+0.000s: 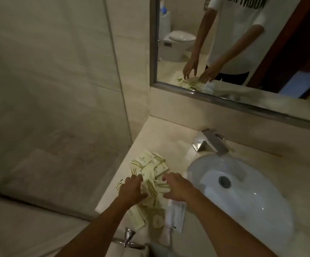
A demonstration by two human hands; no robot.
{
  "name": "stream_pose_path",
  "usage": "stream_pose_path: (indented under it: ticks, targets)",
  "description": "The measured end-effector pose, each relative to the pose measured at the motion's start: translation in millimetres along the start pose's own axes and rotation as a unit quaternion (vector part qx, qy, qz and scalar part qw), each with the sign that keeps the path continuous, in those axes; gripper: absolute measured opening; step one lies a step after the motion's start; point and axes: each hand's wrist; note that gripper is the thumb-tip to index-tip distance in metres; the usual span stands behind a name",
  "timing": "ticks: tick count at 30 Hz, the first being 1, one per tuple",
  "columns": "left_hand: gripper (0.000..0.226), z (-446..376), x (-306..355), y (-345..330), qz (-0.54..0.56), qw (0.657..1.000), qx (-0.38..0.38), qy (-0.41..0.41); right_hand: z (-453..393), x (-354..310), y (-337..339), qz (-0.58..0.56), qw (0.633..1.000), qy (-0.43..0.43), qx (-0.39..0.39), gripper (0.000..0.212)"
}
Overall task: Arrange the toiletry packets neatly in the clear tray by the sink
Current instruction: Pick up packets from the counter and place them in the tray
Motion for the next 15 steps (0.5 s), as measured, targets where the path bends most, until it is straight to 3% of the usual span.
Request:
stream_pose_path:
  ticks: [4,9,12,15]
  targets:
    - [0.083,-13,-8,-9,-0.056,0.998,-0.040,0.000,-21,-1,-17,0.092,0.996,-0.010,0.003,0.075]
    - [0.089,-22,-14,-19,-0.082,0.996,-0.034,-0.010,-33,6,-35,0.141,0.990,-0.003,0.009,0.078]
    - [0.078,-25,-16,-21,-0.062,0.998,-0.017,-0.015,-37,8,-41,0.151,0.988,0.006,0.027,0.080]
    - [0.052,-29,-16,-18,0.005,1.000,0.006,0.011,-41,9,-44,0.175,0.984,0.008,0.043,0.081]
Point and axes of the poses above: each hand's wrist, its own z-axis away from the middle knuckle, its own y-axis out of the back of the hand, x = y × z, and after that the axes turned 3 degrees about -z, right-handed
